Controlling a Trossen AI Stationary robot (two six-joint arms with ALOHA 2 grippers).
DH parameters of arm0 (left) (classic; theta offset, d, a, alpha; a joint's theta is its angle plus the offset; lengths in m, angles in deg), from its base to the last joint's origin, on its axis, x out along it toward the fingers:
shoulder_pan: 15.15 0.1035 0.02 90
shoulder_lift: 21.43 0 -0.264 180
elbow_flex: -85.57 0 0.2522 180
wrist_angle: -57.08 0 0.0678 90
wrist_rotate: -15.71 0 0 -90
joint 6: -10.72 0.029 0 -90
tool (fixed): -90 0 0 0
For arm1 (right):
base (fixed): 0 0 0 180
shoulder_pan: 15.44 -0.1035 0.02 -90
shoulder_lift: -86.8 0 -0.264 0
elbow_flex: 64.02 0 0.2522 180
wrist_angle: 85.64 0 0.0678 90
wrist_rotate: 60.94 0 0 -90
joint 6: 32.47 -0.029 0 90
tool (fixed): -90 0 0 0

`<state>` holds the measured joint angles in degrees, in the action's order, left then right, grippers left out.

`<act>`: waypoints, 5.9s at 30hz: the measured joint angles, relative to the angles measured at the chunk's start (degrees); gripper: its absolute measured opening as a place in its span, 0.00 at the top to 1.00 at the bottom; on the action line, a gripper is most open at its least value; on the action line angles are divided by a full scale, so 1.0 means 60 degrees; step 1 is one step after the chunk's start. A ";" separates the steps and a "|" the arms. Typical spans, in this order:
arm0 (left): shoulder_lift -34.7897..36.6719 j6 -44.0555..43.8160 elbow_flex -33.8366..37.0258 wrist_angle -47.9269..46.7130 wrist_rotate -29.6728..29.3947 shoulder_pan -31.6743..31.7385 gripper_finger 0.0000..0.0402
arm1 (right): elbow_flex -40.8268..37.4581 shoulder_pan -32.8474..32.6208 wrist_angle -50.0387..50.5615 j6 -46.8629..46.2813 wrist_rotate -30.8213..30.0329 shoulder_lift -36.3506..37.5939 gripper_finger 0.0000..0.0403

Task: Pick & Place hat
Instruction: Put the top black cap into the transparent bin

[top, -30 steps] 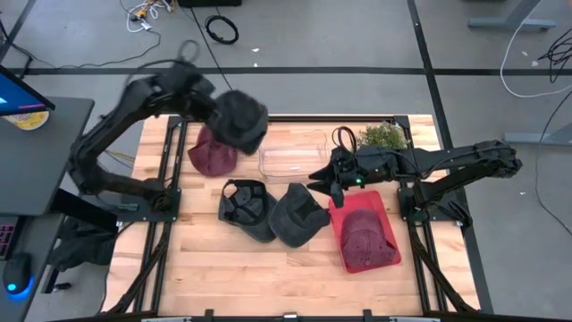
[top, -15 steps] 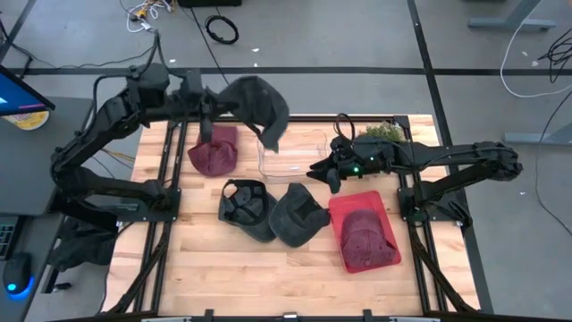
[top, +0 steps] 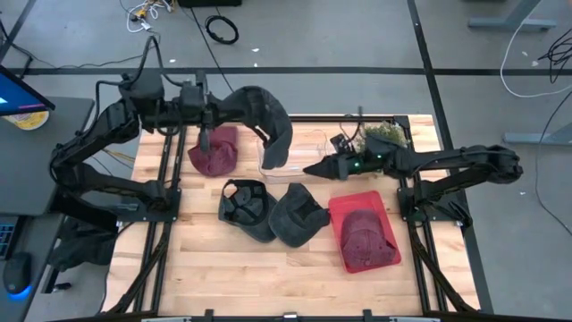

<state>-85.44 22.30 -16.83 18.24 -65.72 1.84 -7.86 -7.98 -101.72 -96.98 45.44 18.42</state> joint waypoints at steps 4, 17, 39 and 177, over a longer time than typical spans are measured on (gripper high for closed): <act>-0.0021 0.0403 0.0001 0.1330 0.0050 -0.0342 0.94 | -0.0813 0.0236 -0.2606 -0.2062 -0.0051 0.0004 0.53; -0.0926 0.0790 0.0004 0.3044 0.0301 -0.0797 0.94 | 0.0315 0.0866 -0.4240 -0.2947 0.0338 -0.0214 0.35; -0.1846 0.0605 0.0004 0.3546 0.0231 -0.0794 0.91 | 0.1416 0.0880 -0.5578 -0.3328 0.0925 -0.1435 0.57; -0.1227 -0.1863 0.0000 -0.2434 -0.2990 -0.0794 0.61 | 0.6057 0.2769 1.3418 0.5872 -0.2330 -0.4929 0.81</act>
<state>-92.80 11.12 -16.83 3.64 -83.66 -2.92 28.48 8.63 -21.21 -61.75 31.47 -11.15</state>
